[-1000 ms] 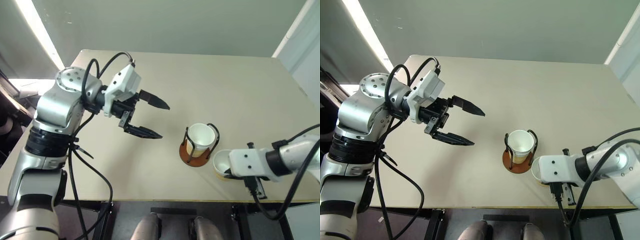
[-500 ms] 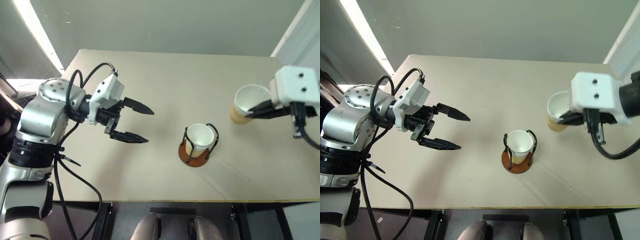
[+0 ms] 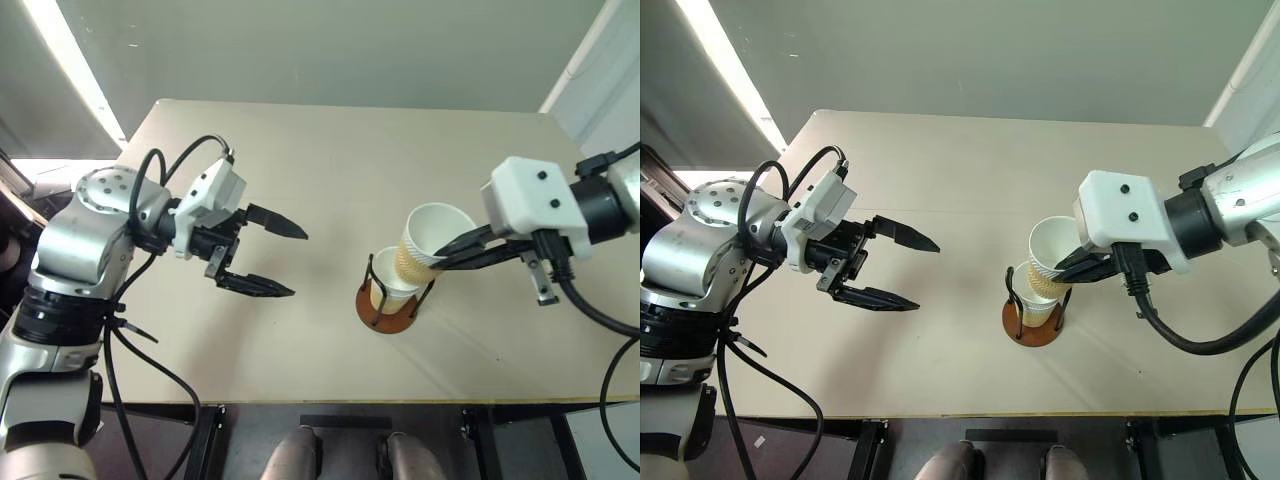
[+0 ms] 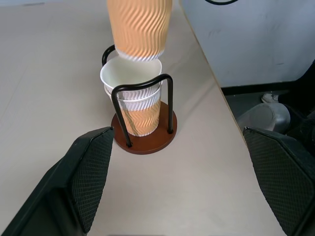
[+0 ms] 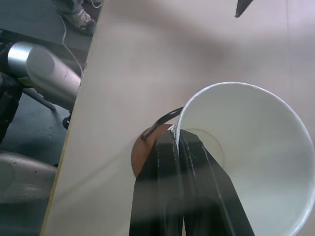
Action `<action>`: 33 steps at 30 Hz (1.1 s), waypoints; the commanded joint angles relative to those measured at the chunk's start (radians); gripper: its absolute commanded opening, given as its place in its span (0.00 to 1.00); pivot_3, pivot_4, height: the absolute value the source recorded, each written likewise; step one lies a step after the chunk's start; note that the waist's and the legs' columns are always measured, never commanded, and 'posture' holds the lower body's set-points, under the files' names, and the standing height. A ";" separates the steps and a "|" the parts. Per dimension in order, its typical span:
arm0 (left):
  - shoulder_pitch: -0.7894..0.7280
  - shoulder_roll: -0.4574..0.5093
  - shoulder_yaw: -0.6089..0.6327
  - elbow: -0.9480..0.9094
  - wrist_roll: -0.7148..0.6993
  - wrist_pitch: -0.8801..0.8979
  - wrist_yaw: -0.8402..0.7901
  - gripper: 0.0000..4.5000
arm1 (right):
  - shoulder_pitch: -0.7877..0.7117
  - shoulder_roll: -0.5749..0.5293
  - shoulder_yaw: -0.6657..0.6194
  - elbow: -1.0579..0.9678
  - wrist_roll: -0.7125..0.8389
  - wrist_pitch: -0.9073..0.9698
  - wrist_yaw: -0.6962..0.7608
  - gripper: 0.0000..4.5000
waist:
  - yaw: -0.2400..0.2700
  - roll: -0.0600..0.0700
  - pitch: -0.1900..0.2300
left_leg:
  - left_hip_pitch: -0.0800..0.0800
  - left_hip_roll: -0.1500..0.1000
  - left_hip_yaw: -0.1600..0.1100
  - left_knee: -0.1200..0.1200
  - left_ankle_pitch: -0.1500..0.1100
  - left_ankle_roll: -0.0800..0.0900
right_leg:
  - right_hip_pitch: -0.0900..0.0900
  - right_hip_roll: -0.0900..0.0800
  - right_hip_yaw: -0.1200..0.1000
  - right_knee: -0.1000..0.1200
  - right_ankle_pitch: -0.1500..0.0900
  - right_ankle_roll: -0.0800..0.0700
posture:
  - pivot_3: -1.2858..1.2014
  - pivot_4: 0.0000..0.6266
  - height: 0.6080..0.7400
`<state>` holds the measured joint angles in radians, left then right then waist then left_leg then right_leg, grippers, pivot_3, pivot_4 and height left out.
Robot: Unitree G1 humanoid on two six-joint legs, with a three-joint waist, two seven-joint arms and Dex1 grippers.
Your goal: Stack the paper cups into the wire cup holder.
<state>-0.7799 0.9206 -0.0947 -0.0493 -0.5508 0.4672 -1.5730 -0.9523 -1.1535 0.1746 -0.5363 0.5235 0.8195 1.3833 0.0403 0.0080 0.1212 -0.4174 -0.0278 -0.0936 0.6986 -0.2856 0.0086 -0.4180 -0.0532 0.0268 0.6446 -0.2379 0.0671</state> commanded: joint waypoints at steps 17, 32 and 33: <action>-0.011 0.006 0.024 -0.053 -0.017 0.027 0.008 1.00 | -0.026 0.104 0.119 0.051 -0.136 -0.065 -0.013 0.21 | -0.001 0.000 0.000 | 0.000 0.000 0.000 0.000 0.000 0.000 | 0.000 0.000 0.000 0.000 0.000 0.000 | 0.52 0.24 1.00; 0.030 0.008 0.058 -0.081 -0.015 0.078 0.106 1.00 | -0.045 0.191 -0.075 0.304 -0.146 -0.046 -0.207 0.99 | -0.001 0.000 0.000 | 0.000 0.000 0.000 -0.001 0.000 0.000 | 0.000 0.000 0.000 -0.001 0.000 0.000 | 0.52 0.24 1.00; 0.040 0.007 0.067 -0.078 -0.013 0.082 0.126 1.00 | -0.011 0.203 -0.101 0.328 -0.147 -0.043 -0.242 0.99 | -0.002 0.000 0.000 | 0.000 0.000 0.000 -0.001 0.000 0.000 | 0.000 0.000 0.000 -0.001 0.000 0.000 | 0.52 0.24 1.00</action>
<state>-0.7426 0.9196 -0.0751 -0.1022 -0.5605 0.5419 -1.4735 -0.9815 -0.9561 0.1355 -0.2253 0.3774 0.7739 1.1857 0.0386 0.0080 0.1212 -0.4177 -0.0279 -0.0938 0.6971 -0.2856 0.0084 -0.4182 -0.0533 0.0267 0.6435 -0.2379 0.0668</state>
